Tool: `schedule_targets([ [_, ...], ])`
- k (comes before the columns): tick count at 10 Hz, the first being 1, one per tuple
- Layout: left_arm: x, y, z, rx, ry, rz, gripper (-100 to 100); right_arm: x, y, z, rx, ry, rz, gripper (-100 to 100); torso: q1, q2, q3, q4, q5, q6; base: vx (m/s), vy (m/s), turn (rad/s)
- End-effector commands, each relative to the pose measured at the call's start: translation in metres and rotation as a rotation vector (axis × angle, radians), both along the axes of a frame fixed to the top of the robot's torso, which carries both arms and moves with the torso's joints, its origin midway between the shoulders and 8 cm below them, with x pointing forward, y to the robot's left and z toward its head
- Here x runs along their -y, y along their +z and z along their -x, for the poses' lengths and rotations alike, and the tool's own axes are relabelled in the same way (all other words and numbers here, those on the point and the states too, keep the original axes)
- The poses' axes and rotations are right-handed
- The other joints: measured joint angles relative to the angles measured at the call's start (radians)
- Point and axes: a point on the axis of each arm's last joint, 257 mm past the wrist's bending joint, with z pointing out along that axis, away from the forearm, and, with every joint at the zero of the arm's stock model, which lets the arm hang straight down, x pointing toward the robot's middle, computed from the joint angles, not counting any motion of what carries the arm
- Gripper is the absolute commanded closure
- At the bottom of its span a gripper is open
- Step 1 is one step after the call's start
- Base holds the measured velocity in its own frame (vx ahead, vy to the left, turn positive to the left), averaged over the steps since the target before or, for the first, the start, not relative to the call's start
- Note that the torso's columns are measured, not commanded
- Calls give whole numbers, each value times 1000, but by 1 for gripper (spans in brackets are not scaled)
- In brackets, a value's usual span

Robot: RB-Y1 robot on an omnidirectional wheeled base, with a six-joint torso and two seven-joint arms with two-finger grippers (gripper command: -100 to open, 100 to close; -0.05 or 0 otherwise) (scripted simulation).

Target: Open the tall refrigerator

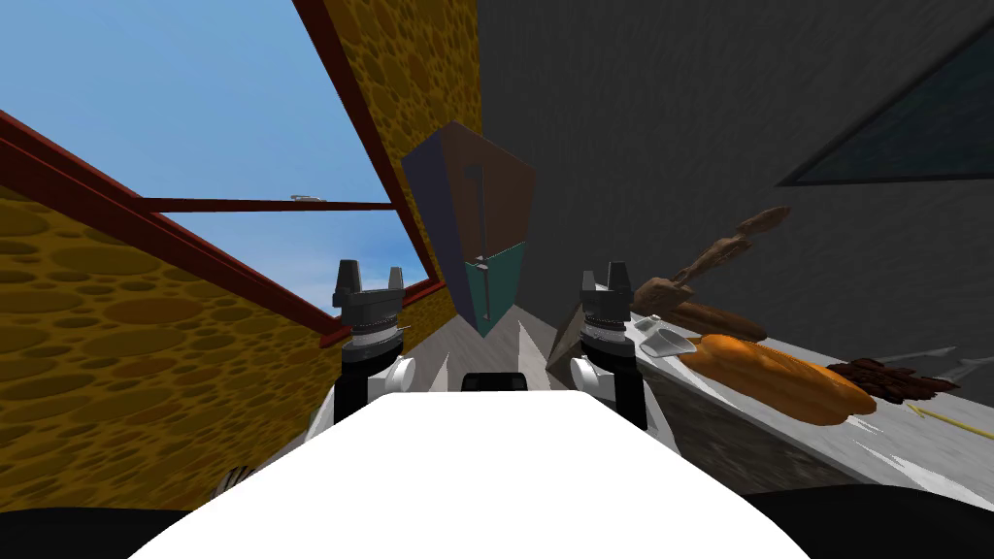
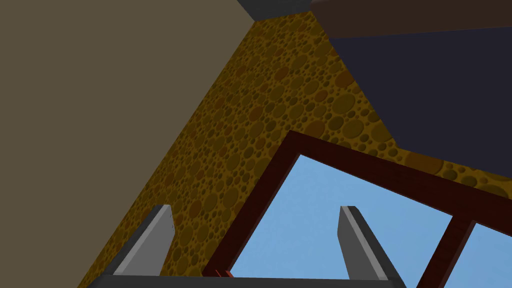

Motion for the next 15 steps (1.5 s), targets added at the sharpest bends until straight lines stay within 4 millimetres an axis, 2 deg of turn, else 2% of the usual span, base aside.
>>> schedule_targets([
  [1, 0, 0, 0, 0, 0, 0, 0, 0, 0, 0, 0, 0, 0, 0, 0, 41, -82, 41, 0, 0, 0, 0, 0],
  [9, 0, 0, 0, 0, 0, 0, 0, 0, 0, 0, 0, 0, 0, 0, 0, 618, -1234, 617, 0, 0, 0, 0, 0],
  [10, 4, 0, -1, -11, -17, -25, -100, 0, 0, 0, 0, 0, 0, 0, 0, 691, -1382, 691, 0, 0, 15, 1, -23],
  [12, 10, -2, -5, -33, -44, -60, -100, 0, 0, 0, 0, 0, 0, 0, 1, 734, -1471, 734, 0, 0, 24, 10, -39],
  [15, 18, -6, -12, -82, -86, -105, -100, 0, 0, 0, 0, 0, 0, 0, 0, 737, -1477, 738, 0, 0, 49, 23, -51],
])
